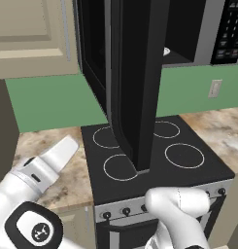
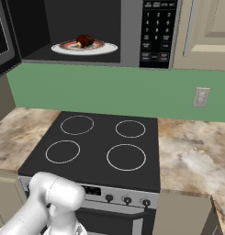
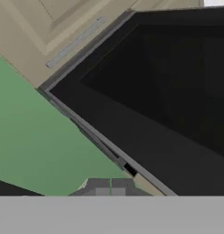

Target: Transport the steak from the fridge to the microwave and turn on the microwave.

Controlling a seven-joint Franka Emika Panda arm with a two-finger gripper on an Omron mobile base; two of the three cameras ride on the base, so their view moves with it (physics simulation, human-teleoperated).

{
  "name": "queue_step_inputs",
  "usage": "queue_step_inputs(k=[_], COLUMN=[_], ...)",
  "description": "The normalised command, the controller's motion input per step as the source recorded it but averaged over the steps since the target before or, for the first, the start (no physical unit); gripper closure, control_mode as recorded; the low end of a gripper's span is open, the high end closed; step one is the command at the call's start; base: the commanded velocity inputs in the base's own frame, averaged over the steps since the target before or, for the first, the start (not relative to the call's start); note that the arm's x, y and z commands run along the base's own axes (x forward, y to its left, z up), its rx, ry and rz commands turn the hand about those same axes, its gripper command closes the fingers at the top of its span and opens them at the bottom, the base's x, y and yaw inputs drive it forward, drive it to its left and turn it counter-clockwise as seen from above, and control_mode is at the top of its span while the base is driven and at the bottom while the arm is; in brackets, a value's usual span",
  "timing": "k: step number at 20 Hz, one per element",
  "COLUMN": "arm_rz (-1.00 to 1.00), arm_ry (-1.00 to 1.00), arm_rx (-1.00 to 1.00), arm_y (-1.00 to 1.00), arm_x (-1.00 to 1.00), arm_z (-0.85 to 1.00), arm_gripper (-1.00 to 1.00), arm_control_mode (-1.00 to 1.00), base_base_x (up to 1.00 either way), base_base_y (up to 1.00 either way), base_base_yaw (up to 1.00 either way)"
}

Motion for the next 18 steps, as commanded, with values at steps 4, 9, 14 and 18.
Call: queue_step_inputs(k=[4,9,14,18], arm_rz=[-0.04,-0.02,0.00,-0.03], arm_ry=[0.00,0.00,0.00,0.00], arm_rx=[-0.01,-0.02,-0.02,0.00], arm_y=[0.00,-0.01,-0.06,-0.08], arm_x=[0.24,0.19,0.11,0.07], arm_z=[0.00,0.00,0.05,0.32], arm_gripper=[1.00,1.00,1.00,1.00], arm_control_mode=[-1.00,-1.00,-1.00,-1.00], base_base_x=[0.00,0.00,0.00,0.00], base_base_y=[0.00,0.00,0.00,0.00], base_base_yaw=[0.00,0.00,0.00,0.00])
